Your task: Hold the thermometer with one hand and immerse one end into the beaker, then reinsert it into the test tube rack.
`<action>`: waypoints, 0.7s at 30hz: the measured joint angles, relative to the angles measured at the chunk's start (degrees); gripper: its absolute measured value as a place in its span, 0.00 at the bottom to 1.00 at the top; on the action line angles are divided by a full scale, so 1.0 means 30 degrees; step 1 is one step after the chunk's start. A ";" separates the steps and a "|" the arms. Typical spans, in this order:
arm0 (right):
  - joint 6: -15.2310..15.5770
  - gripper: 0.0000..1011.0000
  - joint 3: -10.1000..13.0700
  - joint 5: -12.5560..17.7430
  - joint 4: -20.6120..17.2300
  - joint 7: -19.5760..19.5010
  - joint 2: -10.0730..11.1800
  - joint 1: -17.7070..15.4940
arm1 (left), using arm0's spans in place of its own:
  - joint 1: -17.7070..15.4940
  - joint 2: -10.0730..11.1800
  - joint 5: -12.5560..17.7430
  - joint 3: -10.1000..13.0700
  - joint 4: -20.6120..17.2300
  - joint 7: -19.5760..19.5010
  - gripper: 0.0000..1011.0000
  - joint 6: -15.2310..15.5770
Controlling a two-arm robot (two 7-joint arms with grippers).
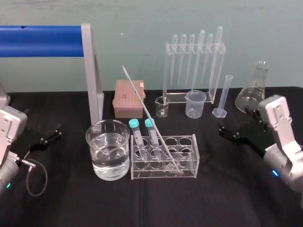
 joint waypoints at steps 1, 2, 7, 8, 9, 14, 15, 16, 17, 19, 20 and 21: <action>0.0680 0.99 0.0342 0.0662 -0.0387 0.0265 -0.0114 -0.0102 | 0.0000 -0.0001 0.0001 0.0000 0.0000 0.0000 1.00 0.0000; 0.0950 0.99 0.0476 0.0971 -0.0575 0.0415 -0.0165 -0.0149 | 0.0000 0.0001 0.0001 0.0000 0.0000 0.0000 1.00 0.0000; 0.2672 0.99 0.1345 0.3658 -0.2395 0.2422 -0.0576 -0.0412 | 0.0000 0.0001 0.0001 0.0000 -0.0001 0.0000 1.00 0.0000; 0.2672 0.99 0.1345 0.3658 -0.2395 0.2422 -0.0576 -0.0412 | 0.0000 0.0001 0.0001 0.0000 -0.0001 0.0000 1.00 0.0000; 0.2911 0.99 0.1389 0.4108 -0.2918 0.3170 -0.0580 -0.0375 | 0.0000 0.0000 0.0001 0.0000 0.0000 0.0000 1.00 0.0000; 0.2989 0.99 0.0944 0.4413 -0.4222 0.5855 -0.0281 0.0331 | 0.0000 0.0000 0.0001 0.0001 0.0000 0.0000 1.00 0.0000; 0.3015 0.99 0.0849 0.4414 -0.4347 0.6188 -0.0245 0.0483 | 0.0000 0.0001 0.0001 0.0000 -0.0001 0.0000 1.00 0.0000; 0.3062 0.99 0.0756 0.4414 -0.4440 0.6563 -0.0213 0.0634 | 0.0000 0.0000 0.0002 -0.0001 0.0000 0.0000 1.00 0.0000; 0.3130 0.99 0.0663 0.4420 -0.4522 0.6909 -0.0188 0.0771 | 0.0000 0.0000 0.0001 0.0000 -0.0001 0.0000 1.00 0.0000; 0.3471 0.99 0.0404 0.4506 -0.4697 0.7935 -0.0137 0.1239 | 0.0001 0.0001 0.0001 0.0000 0.0000 0.0000 1.00 0.0000; 0.3608 0.99 0.0327 0.4564 -0.4725 0.8243 -0.0139 0.1391 | 0.0001 0.0000 0.0001 0.0000 0.0000 0.0000 1.00 0.0000; 0.3742 0.99 0.0256 0.4648 -0.4737 0.8511 -0.0148 0.1533 | 0.0001 0.0001 0.0001 0.0001 0.0000 0.0000 1.00 0.0000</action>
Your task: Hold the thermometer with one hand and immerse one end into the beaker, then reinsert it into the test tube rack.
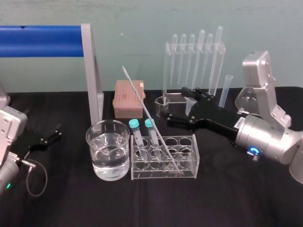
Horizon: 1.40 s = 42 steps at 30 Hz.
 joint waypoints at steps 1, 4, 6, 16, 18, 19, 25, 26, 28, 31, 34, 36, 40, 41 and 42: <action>0.0255 0.99 -0.0157 0.0170 0.0002 0.0469 -0.0052 0.0289 | 0.0000 0.0000 0.0001 -0.0001 0.0000 0.0000 1.00 0.0000; 0.0682 0.99 -0.0484 0.0392 0.0204 0.0983 -0.0298 0.0854 | -0.0001 0.0000 0.0000 -0.0001 0.0000 0.0000 1.00 0.0000; 0.1008 0.99 -0.0770 0.0451 0.0525 0.1061 -0.0603 0.1339 | -0.0001 0.0000 0.0000 -0.0001 -0.0001 0.0000 1.00 0.0000; 0.1792 0.99 -0.1969 -0.0065 0.2329 0.0567 -0.2104 0.3071 | -0.0001 0.0000 0.0000 -0.0001 0.0000 0.0000 1.00 0.0000; 0.1880 0.99 -0.2226 -0.0281 0.2717 0.0500 -0.2424 0.3402 | -0.0001 0.0000 0.0000 -0.0001 0.0000 0.0000 1.00 0.0000; 0.1923 0.99 -0.2379 -0.0406 0.2977 0.0443 -0.2619 0.3602 | 0.0000 0.0000 0.0000 -0.0001 0.0000 0.0000 1.00 0.0000; 0.2051 0.99 -0.2730 -0.0777 0.3661 0.0314 -0.3181 0.4087 | -0.0001 0.0000 0.0000 -0.0001 0.0000 0.0000 1.00 0.0000; 0.2052 0.99 -0.2761 -0.0831 0.3747 0.0299 -0.3243 0.4141 | -0.0001 0.0000 0.0000 0.0000 0.0000 0.0000 1.00 0.0000; 0.2026 0.99 -0.2868 -0.1037 0.3951 0.0278 -0.3399 0.4279 | -0.0002 0.0000 0.0000 -0.0001 0.0000 0.0000 1.00 0.0000; 0.2002 0.99 -0.2899 -0.1085 0.4005 0.0269 -0.3443 0.4318 | -0.0002 0.0000 0.0000 0.0000 0.0000 0.0000 1.00 0.0000; 0.1994 0.99 -0.2886 -0.1078 0.3990 0.0263 -0.3424 0.4302 | -0.0001 -0.0001 0.0000 -0.0001 0.0000 0.0000 1.00 0.0000; 0.1990 0.99 -0.2876 -0.1071 0.3968 0.0263 -0.3416 0.4291 | -0.0001 0.0000 0.0000 -0.0002 -0.0001 0.0000 1.00 0.0001; 0.1985 0.95 -0.2855 -0.1055 0.3944 0.0261 -0.3395 0.4268 | -0.0001 0.0000 0.0000 -0.0001 0.0001 0.0000 1.00 -0.0001; 0.1984 0.93 -0.2852 -0.1052 0.3939 0.0261 -0.3393 0.4265 | -0.0001 -0.0001 0.0000 -0.0001 0.0000 0.0000 1.00 0.0000; 0.1984 0.92 -0.2847 -0.1042 0.3930 0.0261 -0.3389 0.4259 | 0.0000 0.0000 0.0001 -0.0002 -0.0001 0.0000 1.00 0.0000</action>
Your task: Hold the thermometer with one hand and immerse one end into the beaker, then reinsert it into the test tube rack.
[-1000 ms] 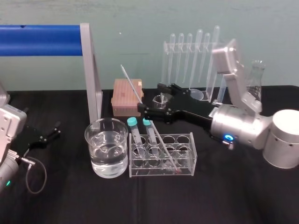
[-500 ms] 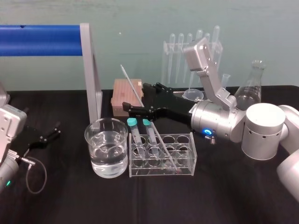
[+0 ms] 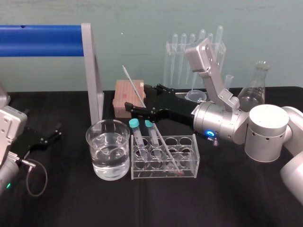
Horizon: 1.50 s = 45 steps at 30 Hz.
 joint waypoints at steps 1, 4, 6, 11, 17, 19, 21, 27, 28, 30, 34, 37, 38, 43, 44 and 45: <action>0.0000 0.89 0.0003 0.0003 -0.0003 0.0001 0.0003 -0.0002 | 0.0000 0.0000 0.0000 0.0001 0.0000 0.0001 1.00 0.0000; 0.0000 0.80 0.0010 0.0017 -0.0015 0.0000 0.0010 -0.0011 | -0.0001 0.0000 -0.0001 0.0001 0.0000 0.0001 1.00 0.0000; 0.0000 0.77 0.0012 0.0023 -0.0019 0.0000 0.0010 -0.0012 | -0.0001 0.0000 -0.0001 0.0000 0.0000 0.0001 1.00 0.0000; 0.0000 0.59 0.0021 0.0037 -0.0028 0.0000 0.0018 -0.0021 | -0.0001 0.0000 -0.0001 0.0000 0.0001 0.0001 1.00 0.0000; 0.0000 0.44 0.0031 0.0049 -0.0039 0.0000 0.0026 -0.0028 | -0.0001 -0.0001 -0.0001 0.0001 0.0000 0.0001 1.00 0.0000; 0.0002 0.33 0.0036 0.0053 -0.0043 0.0001 0.0029 -0.0033 | -0.0001 0.0000 -0.0001 0.0001 0.0000 0.0000 1.00 0.0000; 0.0001 0.27 0.0041 0.0060 -0.0047 0.0001 0.0033 -0.0037 | -0.0001 0.0000 -0.0001 0.0001 0.0001 0.0000 1.00 0.0000; 0.0002 0.12 0.0042 0.0067 -0.0055 0.0001 0.0039 -0.0043 | 0.0000 0.0000 0.0000 0.0001 0.0000 0.0000 1.00 0.0000; 0.0001 0.08 0.0042 0.0068 -0.0056 0.0001 0.0039 -0.0043 | 0.0000 0.0000 -0.0001 0.0001 0.0001 0.0000 1.00 0.0000; 0.0001 0.06 0.0041 0.0068 -0.0058 0.0002 0.0038 -0.0043 | -0.0001 0.0000 -0.0001 0.0000 0.0001 0.0000 1.00 0.0000; 0.0001 0.06 0.0041 0.0067 -0.0057 0.0003 0.0038 -0.0043 | -0.0001 0.0000 -0.0001 0.0000 0.0000 0.0001 1.00 0.0000; 0.0001 0.05 0.0042 0.0065 -0.0058 0.0003 0.0039 -0.0044 | -0.0001 0.0000 -0.0001 0.0001 0.0001 0.0000 1.00 0.0000; 0.0002 0.05 0.0042 0.0064 -0.0056 0.0002 0.0039 -0.0044 | -0.0002 0.0000 -0.0001 0.0001 0.0000 0.0001 1.00 0.0000; -0.0435 0.05 0.0319 0.0155 -0.0227 -0.0134 -0.0071 -0.0410 | -0.0001 0.0000 -0.0001 0.0001 0.0000 0.0001 1.00 0.0000; -0.0598 0.05 0.0402 0.0170 -0.0287 -0.0178 -0.0091 -0.0509 | -0.0001 0.0000 -0.0001 0.0000 0.0000 0.0000 1.00 0.0000; -0.0768 0.05 0.0485 0.0189 -0.0350 -0.0226 -0.0113 -0.0610 | -0.0001 0.0000 -0.0001 0.0000 0.0000 0.0000 1.00 0.0000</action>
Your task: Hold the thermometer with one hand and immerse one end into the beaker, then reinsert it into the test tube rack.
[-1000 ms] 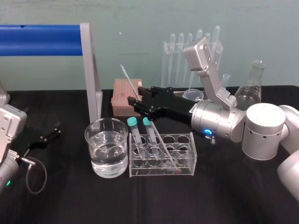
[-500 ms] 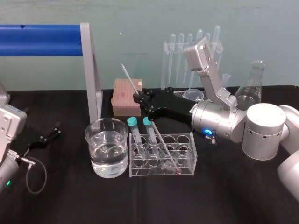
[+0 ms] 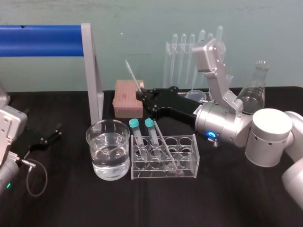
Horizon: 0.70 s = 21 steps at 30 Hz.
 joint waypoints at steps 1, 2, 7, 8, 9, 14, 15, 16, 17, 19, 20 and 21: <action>-0.0352 0.05 0.0191 0.0062 -0.0115 -0.0096 -0.0054 -0.0229 | 0.0000 0.0000 0.0000 0.0000 0.0000 0.0000 1.00 0.0000; -0.0524 0.05 0.0268 0.0082 -0.0167 -0.0138 -0.0070 -0.0319 | 0.0001 0.0000 0.0000 0.0000 0.0000 0.0000 1.00 0.0000; -0.2307 0.05 0.1069 0.0357 -0.0647 -0.0196 -0.0202 -0.1066 | 0.0000 0.0000 0.0000 0.0000 0.0000 0.0000 1.00 0.0000; -0.2639 0.05 0.1213 0.0421 -0.0738 -0.0160 -0.0220 -0.1180 | 0.0000 0.0000 0.0001 0.0001 0.0000 0.0000 1.00 0.0000; -0.2926 0.05 0.1351 0.0484 -0.0820 -0.0109 -0.0232 -0.1280 | 0.0000 0.0000 0.0000 0.0000 0.0000 0.0000 1.00 -0.0001; -0.4161 0.06 0.2311 0.1345 -0.1566 0.0390 -0.0199 -0.1837 | -0.0001 -0.0001 0.0001 0.0000 0.0000 0.0000 1.00 0.0000; -0.4254 0.05 0.2603 0.1816 -0.1828 0.0622 -0.0164 -0.1911 | 0.0000 0.0000 0.0001 0.0001 -0.0001 0.0000 1.00 0.0000; -0.4254 0.05 0.2603 0.1816 -0.1828 0.0622 -0.0164 -0.1911 | 0.0000 0.0000 0.0001 0.0001 -0.0001 0.0000 1.00 0.0000; -0.4268 0.06 0.2874 0.2335 -0.2106 0.0871 -0.0125 -0.1931 | -0.0001 -0.0001 0.0001 0.0001 0.0000 0.0000 1.00 -0.0001; -0.4256 0.06 0.3124 0.2895 -0.2393 0.1136 -0.0068 -0.1898 | 0.0000 0.0000 0.0000 0.0000 0.0000 0.0000 1.00 -0.0001; -0.4254 0.05 0.3350 0.3467 -0.2691 0.1414 0.0009 -0.1774 | 0.0000 0.0000 0.0000 0.0001 0.0000 0.0000 1.00 0.0000; -0.4256 0.05 0.3439 0.3705 -0.2810 0.1557 0.0038 -0.1688 | 0.0001 -0.0001 0.0001 0.0001 0.0000 0.0000 1.00 0.0000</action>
